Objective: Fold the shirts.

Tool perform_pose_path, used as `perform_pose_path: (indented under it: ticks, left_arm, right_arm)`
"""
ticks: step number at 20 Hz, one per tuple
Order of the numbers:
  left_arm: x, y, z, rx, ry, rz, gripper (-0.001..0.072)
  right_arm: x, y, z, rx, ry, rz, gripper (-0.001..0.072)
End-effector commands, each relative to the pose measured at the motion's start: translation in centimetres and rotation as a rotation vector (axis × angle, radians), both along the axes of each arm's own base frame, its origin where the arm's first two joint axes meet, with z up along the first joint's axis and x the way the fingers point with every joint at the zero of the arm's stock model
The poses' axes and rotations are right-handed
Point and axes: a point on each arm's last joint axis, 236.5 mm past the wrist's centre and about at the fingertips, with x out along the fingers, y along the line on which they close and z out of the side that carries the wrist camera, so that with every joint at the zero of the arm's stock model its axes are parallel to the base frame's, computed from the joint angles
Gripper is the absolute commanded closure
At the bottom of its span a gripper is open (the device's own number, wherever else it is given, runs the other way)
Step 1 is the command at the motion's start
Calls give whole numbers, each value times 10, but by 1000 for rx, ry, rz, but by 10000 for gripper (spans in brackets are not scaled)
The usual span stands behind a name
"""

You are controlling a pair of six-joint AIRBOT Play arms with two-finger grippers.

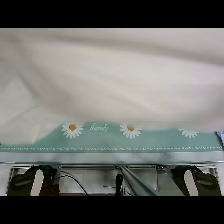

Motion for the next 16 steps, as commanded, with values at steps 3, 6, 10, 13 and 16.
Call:
perform_pose_path:
  ticks: [3,6,10,13,16]
  left_arm:
    - [51,26,-85,-13,236,49,682]
    - [106,27,-169,-126,439,-18,682]
    - [175,19,-278,-241,660,-114,682]
    - [230,9,-343,-265,785,-140,682]
    - [280,1,-395,-338,854,-117,682]
  right_arm:
    - [21,20,-74,95,241,106,693]
    - [62,31,-128,153,386,215,693]
    - [134,11,-208,226,534,203,693]
    - [200,-10,-256,281,583,175,693]
    - [263,-19,-306,403,617,163,693]
